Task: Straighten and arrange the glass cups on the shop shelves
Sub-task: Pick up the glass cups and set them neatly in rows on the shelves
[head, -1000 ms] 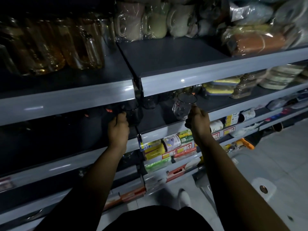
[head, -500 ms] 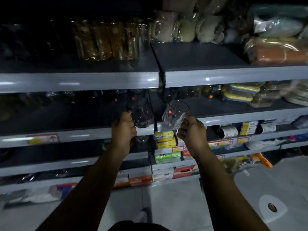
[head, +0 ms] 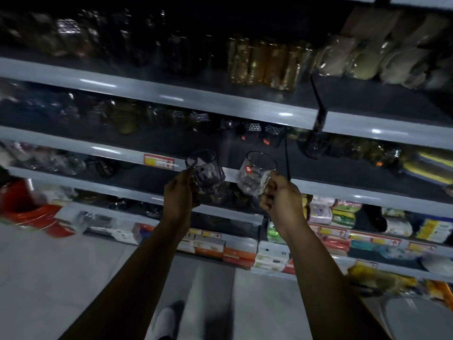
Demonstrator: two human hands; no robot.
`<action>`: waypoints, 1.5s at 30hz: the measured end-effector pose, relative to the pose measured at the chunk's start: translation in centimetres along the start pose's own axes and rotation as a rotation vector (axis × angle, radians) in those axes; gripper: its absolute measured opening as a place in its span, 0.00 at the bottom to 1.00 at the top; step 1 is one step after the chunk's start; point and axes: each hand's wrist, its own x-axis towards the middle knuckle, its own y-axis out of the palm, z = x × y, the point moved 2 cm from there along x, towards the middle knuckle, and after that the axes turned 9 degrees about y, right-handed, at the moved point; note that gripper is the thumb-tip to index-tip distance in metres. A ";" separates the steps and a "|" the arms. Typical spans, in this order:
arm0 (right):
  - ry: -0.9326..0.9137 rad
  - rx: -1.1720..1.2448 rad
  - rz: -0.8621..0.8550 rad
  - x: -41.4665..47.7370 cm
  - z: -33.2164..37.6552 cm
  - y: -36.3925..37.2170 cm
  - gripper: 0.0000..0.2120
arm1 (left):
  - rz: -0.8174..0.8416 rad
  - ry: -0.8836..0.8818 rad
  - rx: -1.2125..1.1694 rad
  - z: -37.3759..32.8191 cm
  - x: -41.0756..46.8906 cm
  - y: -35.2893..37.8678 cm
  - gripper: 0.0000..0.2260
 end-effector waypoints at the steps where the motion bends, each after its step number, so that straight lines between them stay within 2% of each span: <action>1: -0.003 -0.006 0.017 0.0 -0.4 1.3 0.21 | -0.004 0.006 -0.004 -0.3 0.3 -1.1 0.09; 5: -0.015 -0.046 0.008 0.7 -2.3 6.7 0.22 | -0.009 0.025 0.004 -1.7 3.1 -5.4 0.14; 8: -0.039 -0.058 0.000 1.8 -3.9 11.3 0.22 | 0.025 0.037 -0.006 -2.9 6.4 -8.8 0.21; 14: -0.077 -0.014 -0.057 4.8 -7.5 22.1 0.22 | 0.069 -0.055 0.063 -3.5 15.1 -16.7 0.10; 19: -0.124 -0.018 -0.135 6.9 -10.2 29.7 0.23 | 0.167 -0.060 0.061 -4.4 20.8 -22.3 0.18; 23: -0.122 -0.013 -0.197 9.5 -11.4 33.9 0.21 | 0.221 -0.084 0.045 -4.8 23.9 -25.2 0.19; 36: -0.087 -0.298 -0.337 17.6 -12.5 37.8 0.16 | 0.305 -0.107 0.003 -4.4 28.1 -26.8 0.22; 41: -0.115 -0.430 -0.355 18.6 -12.2 38.2 0.12 | 0.325 -0.106 -0.015 -4.1 28.8 -25.6 0.19; 45: -0.088 -0.510 -0.339 20.0 -11.8 38.1 0.11 | 0.330 -0.115 -0.017 -3.7 29.2 -24.7 0.20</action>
